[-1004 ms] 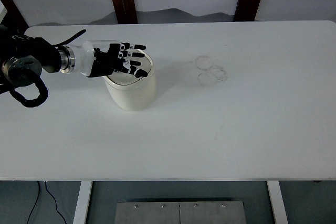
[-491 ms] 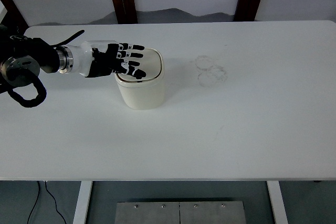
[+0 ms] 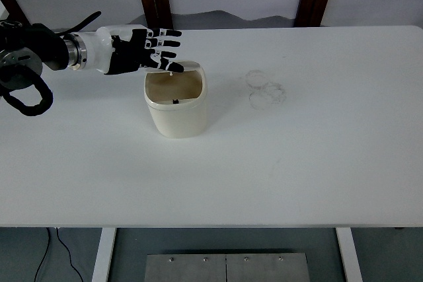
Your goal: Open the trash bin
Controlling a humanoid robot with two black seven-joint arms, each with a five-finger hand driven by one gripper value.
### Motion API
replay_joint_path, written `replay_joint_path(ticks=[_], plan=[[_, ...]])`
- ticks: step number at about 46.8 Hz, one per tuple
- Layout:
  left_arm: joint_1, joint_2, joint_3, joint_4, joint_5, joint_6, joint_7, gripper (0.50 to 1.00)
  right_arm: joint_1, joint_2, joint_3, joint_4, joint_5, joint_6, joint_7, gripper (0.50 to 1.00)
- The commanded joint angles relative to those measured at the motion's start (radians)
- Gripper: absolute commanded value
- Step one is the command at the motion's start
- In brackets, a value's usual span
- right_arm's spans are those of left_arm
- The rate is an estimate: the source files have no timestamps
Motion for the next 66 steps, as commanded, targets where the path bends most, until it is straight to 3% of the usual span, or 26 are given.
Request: replay_joint_path(ticks=[1, 32, 41, 66], plan=[[0.000, 0.011, -0.015, 0.005, 0.001, -0.002, 0.000, 1.000, 0.000, 0.000, 0.000, 0.000, -0.001, 0.000, 0.000, 0.995], [0.015, 0.105, -0.093, 0.105, -0.001, -0.031, -0.001, 1.000, 0.000, 0.000, 0.000, 0.000, 0.000, 0.000, -0.002, 0.995], [0.026, 0.122, -0.124, 0.168, -0.010, -0.031, -0.052, 1.000, 0.000, 0.000, 0.000, 0.000, 0.000, 0.000, -0.002, 0.995], [0.231, 0.114, -0.417, 0.326, -0.068, -0.064, -0.058, 1.000, 0.000, 0.000, 0.000, 0.000, 0.000, 0.000, -0.006, 0.995]])
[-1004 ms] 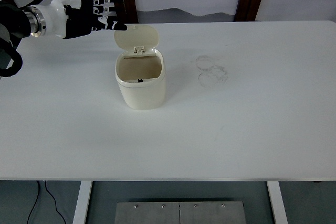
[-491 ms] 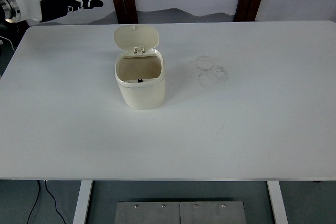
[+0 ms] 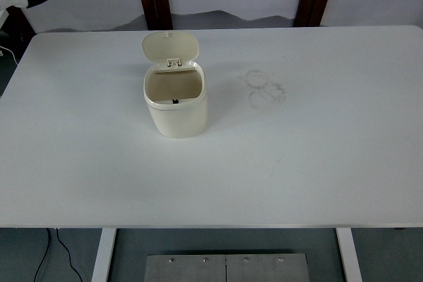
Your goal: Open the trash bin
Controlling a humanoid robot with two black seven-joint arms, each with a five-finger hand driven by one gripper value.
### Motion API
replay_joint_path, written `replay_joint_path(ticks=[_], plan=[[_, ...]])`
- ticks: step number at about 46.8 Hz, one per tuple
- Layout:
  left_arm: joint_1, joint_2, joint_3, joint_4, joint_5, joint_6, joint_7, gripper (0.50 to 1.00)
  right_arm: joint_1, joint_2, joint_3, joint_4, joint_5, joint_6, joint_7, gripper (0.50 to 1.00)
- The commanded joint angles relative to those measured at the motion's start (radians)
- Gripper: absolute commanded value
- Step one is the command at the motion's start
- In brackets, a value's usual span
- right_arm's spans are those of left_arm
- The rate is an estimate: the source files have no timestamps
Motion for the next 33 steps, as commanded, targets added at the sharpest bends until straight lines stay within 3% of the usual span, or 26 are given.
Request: replay_joint_path(ticks=[1, 8, 14, 21, 33], plan=[[0.034, -0.004, -0.047, 0.022, -0.002, -0.013, -0.001, 1.000, 0.000, 0.000, 0.000, 0.000, 0.000, 0.000, 0.000, 0.995], [0.111, -0.016, -0.142, 0.086, 0.000, -0.039, -0.009, 1.000, 0.000, 0.000, 0.000, 0.000, 0.000, 0.000, 0.000, 0.995], [0.188, -0.044, -0.214, 0.134, 0.003, -0.077, -0.063, 1.000, 0.000, 0.000, 0.000, 0.000, 0.000, 0.000, 0.000, 0.995], [0.248, -0.072, -0.260, 0.175, 0.001, -0.083, -0.095, 1.000, 0.000, 0.000, 0.000, 0.000, 0.000, 0.000, 0.000, 0.995], [0.301, -0.122, -0.325, 0.233, -0.002, -0.083, -0.096, 1.000, 0.000, 0.000, 0.000, 0.000, 0.000, 0.000, 0.000, 0.995]])
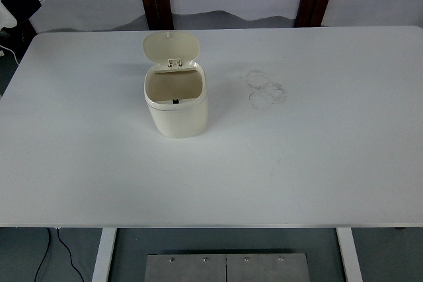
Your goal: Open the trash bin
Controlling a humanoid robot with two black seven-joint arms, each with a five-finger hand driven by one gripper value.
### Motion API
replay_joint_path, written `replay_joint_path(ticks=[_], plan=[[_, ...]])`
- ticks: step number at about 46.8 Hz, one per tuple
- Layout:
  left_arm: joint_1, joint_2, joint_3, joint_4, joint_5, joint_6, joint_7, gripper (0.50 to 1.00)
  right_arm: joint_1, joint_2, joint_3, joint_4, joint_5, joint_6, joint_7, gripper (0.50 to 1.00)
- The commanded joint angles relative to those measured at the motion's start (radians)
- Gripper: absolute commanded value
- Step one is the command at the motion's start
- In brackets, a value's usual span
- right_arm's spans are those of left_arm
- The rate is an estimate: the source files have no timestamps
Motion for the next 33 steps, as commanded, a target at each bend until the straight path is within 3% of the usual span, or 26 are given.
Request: replay_joint_path(ticks=[1, 13, 33], plan=[[0.017, -0.006, -0.018, 0.002, -0.001, 0.000, 0.000, 1.000, 0.000, 0.000, 0.000, 0.000, 0.000, 0.000, 0.000, 0.995], [0.083, -0.046, -0.083, 0.050, -0.036, 0.000, 0.002, 1.000, 0.000, 0.000, 0.000, 0.000, 0.001, 0.000, 0.000, 0.995], [0.095, -0.054, -0.090, 0.065, -0.060, 0.000, 0.002, 1.000, 0.000, 0.000, 0.000, 0.000, 0.001, 0.000, 0.000, 0.995]])
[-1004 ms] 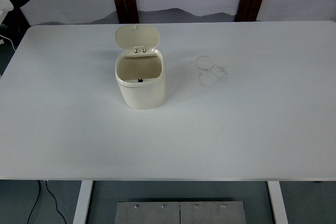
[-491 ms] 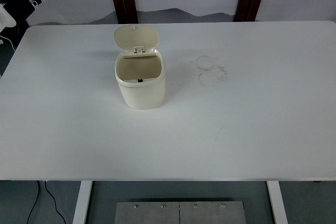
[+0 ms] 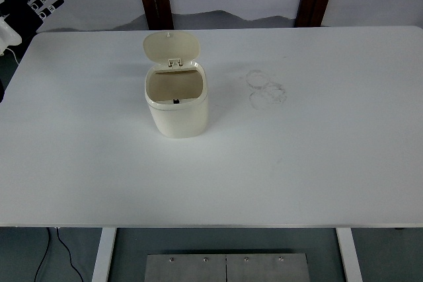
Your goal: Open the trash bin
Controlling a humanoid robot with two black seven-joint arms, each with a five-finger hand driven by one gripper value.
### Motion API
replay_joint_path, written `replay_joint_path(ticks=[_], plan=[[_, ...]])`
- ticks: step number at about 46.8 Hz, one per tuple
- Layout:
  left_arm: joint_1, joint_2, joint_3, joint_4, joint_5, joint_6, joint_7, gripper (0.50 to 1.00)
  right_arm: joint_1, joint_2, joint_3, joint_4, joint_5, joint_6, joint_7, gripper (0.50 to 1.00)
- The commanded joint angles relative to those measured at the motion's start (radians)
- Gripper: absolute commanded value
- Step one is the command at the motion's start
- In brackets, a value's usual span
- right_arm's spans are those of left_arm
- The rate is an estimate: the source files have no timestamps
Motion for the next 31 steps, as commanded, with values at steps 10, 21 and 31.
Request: replay_joint_path(ticks=[10, 21, 31], plan=[[0.003, -0.001, 0.000, 0.000, 0.001, 0.000, 0.000, 1.000, 0.000, 0.000, 0.000, 0.000, -0.001, 0.000, 0.000, 0.995], [0.005, -0.001, 0.000, 0.000, 0.001, 0.000, 0.000, 1.000, 0.000, 0.000, 0.000, 0.000, -0.001, 0.000, 0.000, 0.995], [0.006, 0.000, 0.000, 0.000, 0.003, -0.002, 0.000, 1.000, 0.000, 0.000, -0.002, 0.000, -0.004, -0.002, 0.006, 0.995]])
